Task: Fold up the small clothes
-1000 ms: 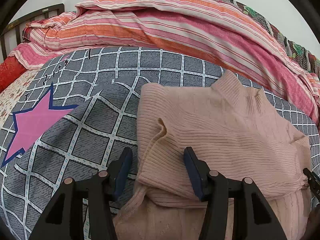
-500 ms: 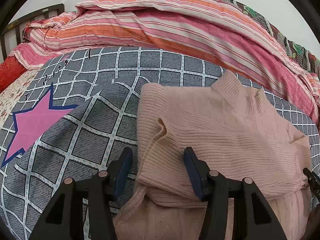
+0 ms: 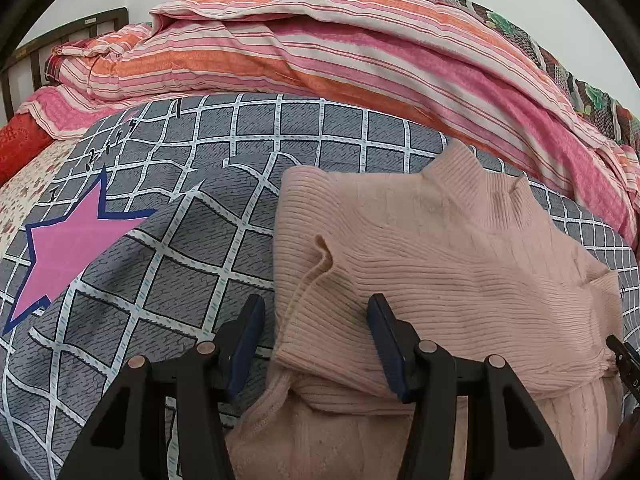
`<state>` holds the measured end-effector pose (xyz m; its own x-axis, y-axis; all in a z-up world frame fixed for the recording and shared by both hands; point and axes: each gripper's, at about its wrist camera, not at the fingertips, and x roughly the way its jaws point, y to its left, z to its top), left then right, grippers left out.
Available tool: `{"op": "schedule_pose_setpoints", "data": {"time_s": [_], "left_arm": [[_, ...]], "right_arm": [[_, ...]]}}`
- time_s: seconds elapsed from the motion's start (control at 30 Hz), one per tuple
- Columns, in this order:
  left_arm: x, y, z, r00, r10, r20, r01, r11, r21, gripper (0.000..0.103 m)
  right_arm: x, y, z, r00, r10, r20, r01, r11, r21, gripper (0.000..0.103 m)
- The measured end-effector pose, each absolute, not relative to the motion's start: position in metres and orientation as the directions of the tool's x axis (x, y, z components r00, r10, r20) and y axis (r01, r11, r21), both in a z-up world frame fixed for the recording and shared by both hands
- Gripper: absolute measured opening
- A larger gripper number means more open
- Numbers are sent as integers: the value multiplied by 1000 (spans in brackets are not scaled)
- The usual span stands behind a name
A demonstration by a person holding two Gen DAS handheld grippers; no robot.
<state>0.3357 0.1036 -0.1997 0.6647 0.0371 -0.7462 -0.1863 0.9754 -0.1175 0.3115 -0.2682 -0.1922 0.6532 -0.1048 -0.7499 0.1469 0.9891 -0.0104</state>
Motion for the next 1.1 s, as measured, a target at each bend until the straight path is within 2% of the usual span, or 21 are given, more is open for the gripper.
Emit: {"op": "schedule_pose_setpoints", "data": {"time_s": [0.87,1.1], "left_arm": [[328,100,-197,680,28,-732,-176,976,-127,51],[319,99,-193,683,55,-729,-185,978,-100,51]], "right_arm": [[304,-264,-186,669,-114,-734,153,988,-13,75],[288,-273,-182,652,-84,-753,197,978,62,75]]}}
